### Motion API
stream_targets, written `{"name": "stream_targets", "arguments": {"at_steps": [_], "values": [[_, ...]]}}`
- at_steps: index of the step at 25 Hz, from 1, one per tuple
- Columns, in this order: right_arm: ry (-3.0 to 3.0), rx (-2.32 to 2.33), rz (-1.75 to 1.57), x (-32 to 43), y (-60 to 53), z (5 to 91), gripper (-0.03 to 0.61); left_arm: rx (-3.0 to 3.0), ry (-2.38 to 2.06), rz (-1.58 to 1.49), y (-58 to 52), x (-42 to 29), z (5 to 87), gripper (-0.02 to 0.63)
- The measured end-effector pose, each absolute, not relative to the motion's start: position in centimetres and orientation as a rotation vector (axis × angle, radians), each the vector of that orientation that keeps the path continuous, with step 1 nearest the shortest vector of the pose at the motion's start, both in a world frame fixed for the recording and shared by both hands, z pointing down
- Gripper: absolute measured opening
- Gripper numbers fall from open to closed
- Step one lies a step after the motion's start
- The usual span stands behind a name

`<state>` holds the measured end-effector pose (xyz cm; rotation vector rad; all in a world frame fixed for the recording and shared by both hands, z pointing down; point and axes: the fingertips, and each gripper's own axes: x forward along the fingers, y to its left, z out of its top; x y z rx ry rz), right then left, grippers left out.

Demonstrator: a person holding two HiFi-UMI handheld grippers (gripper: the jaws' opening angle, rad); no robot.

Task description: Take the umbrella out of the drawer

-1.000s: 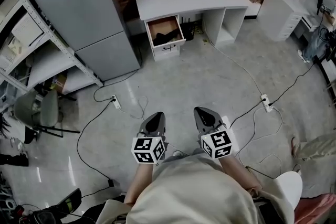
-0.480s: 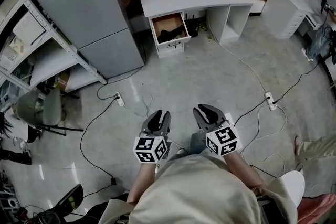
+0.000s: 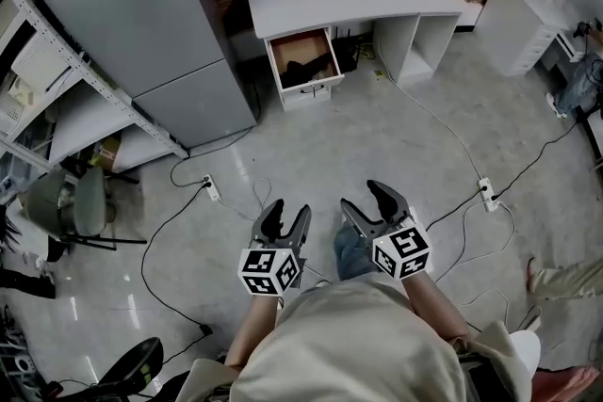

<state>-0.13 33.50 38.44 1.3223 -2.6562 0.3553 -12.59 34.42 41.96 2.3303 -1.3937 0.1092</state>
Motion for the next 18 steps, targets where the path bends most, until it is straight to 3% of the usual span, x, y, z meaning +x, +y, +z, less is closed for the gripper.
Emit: {"name": "stream_targets", "arguments": {"at_steps": [9,18], "values": [[-2.703,1.260,0.356,1.8,20.1,37.3,0.345,2.344,-1.435,0.095,21.9,-9.9,40.5,0.258],[-2.736,1.156,0.342,4.3,9.7,36.7,0.348,2.284,-1.513,0.017,11.6,-7.0,39.5,0.258]]}}
